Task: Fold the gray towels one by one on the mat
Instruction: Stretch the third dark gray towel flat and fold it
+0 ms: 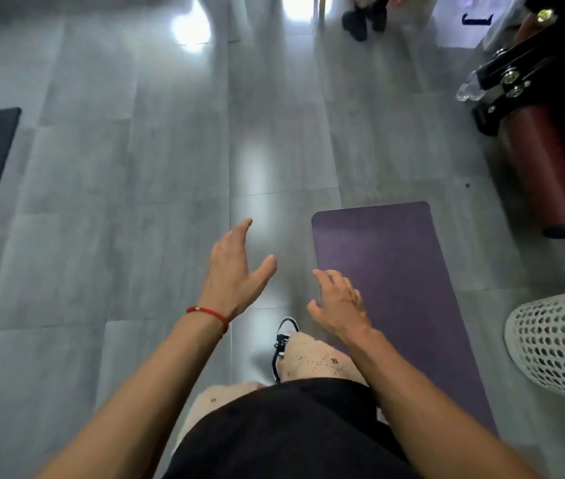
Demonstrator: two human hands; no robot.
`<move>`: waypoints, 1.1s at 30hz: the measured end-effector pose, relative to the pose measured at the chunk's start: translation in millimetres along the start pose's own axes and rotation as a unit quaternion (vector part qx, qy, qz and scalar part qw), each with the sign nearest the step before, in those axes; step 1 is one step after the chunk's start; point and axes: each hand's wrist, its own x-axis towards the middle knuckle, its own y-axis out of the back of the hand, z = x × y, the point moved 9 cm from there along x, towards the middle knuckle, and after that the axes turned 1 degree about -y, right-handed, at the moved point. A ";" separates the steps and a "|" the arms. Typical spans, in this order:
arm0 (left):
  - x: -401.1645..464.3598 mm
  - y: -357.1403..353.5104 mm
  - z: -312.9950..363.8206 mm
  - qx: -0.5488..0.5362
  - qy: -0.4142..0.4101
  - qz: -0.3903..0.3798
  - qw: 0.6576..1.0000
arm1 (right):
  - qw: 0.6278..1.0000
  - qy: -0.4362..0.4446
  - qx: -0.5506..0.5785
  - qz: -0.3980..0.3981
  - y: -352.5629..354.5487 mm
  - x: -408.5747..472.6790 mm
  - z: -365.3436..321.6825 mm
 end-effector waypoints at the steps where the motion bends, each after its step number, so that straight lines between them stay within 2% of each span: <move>1: 11.1 2.8 2.1 0.008 -0.009 -0.013 1.000 | 1.000 -0.014 0.013 0.004 -0.1 11.1 -0.4; 5: 43.4 -6.0 17.3 0.075 -0.087 -0.105 0.988 | 0.990 -0.127 0.067 0.016 5.3 19.8 16.8; 9: 46.0 -53.1 61.8 0.088 -0.189 -0.222 0.953 | 0.948 -0.278 0.141 0.063 -8.3 -38.4 54.9; 13: 3.3 -116.4 100.5 0.084 -0.294 -0.350 0.886 | 0.877 -0.431 0.178 0.118 -46.3 -140.6 72.3; 19: -107.0 -155.0 136.5 0.091 -0.427 -0.472 0.766 | 0.752 -0.590 0.250 0.157 -123.3 -278.8 38.4; 22: -170.8 -163.8 149.2 0.100 -0.480 -0.514 0.704 | 0.688 -0.644 0.277 0.186 -156.8 -334.6 23.1; 25: -228.6 -172.3 154.7 0.113 -0.520 -0.532 0.658 | 0.639 -0.671 0.319 0.199 -187.2 -379.4 21.1; 33: -376.3 -246.3 158.2 0.166 -0.561 -0.553 0.593 | 0.569 -0.688 0.393 0.217 -264.8 -467.9 83.7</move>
